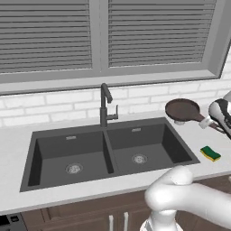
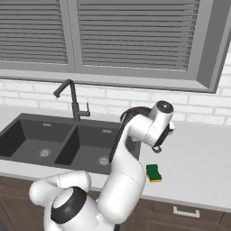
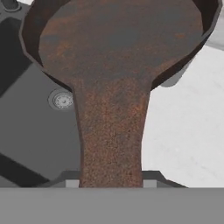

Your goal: Pick the pan and sponge and place them into the sink. Then turn on the water.

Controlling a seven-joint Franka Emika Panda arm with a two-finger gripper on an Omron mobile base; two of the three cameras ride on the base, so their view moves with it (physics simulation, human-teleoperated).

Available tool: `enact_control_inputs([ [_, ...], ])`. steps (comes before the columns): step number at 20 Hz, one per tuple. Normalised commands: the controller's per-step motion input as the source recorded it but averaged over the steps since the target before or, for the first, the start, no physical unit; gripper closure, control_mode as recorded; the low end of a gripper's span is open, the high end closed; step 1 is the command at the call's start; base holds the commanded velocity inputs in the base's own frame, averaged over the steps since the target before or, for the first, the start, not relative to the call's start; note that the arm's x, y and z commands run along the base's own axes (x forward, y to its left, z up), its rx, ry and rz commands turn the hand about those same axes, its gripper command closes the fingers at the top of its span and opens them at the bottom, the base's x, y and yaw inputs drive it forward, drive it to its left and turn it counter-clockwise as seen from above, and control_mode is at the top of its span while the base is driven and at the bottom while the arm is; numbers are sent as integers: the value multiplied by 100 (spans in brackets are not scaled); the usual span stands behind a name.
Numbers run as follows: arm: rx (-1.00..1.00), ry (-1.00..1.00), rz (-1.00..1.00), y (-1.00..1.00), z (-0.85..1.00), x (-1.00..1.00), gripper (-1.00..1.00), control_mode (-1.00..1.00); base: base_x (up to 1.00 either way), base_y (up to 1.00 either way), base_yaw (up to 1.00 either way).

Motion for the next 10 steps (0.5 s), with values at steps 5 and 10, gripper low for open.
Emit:
enact_control_inputs([
  [5,-7,18,-1,100,63,0,100,-100,0,0,0],
  [10,-2,18,0,97,28,0,100,-100,0,0,0],
])
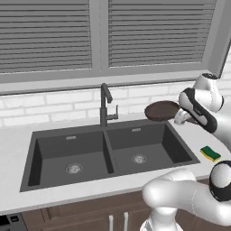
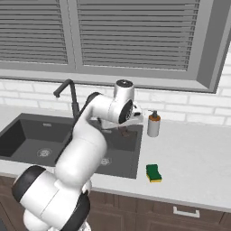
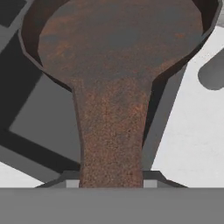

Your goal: Pick the pan and sponge and place them into the sink. Then turn on the water.

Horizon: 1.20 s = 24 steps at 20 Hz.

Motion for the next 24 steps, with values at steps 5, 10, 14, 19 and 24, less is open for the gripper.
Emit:
enact_control_inputs([
  [5,0,15,-7,83,5,0,100,-100,0,0,0],
  [10,1,7,-5,59,-8,21,100,-100,0,0,0],
  [14,2,13,0,36,-41,39,100,-100,0,0,0],
  [19,10,15,12,10,-61,23,100,-100,0,0,0],
  [24,5,3,17,0,-39,3,100,-100,0,0,0],
])
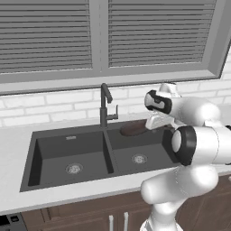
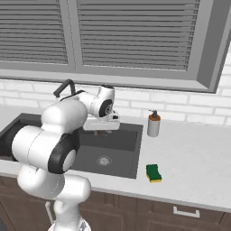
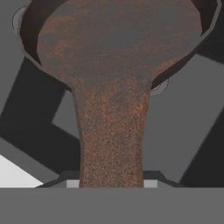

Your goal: Pick the pan and sponge and place them into the sink. Then turn on the water.

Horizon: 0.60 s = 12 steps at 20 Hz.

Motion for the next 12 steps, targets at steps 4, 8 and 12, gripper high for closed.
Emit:
enact_control_inputs([
  [4,0,4,9,6,-47,0,100,-100,0,0,0],
  [8,0,1,3,9,-55,0,100,-100,0,0,0],
  [12,2,-3,0,0,-53,0,100,-100,0,0,0],
])
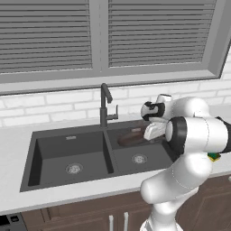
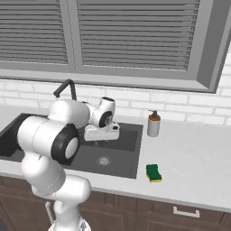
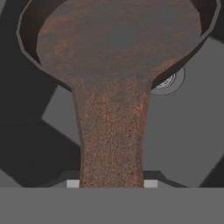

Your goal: Pick the pan and sponge and place them into the sink. Then turn on the water.

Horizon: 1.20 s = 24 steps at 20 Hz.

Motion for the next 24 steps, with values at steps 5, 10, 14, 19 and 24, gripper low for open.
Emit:
enact_control_inputs([
  [5,3,-2,0,0,-50,0,100,-100,0,0,0],
  [10,3,-3,2,0,-44,0,100,-100,0,0,0],
  [14,1,-2,18,0,-44,0,100,-100,0,0,0],
  [19,2,-11,29,0,-35,-2,100,-100,0,0,0],
  [24,2,-19,11,0,-19,17,100,-100,0,0,0],
])
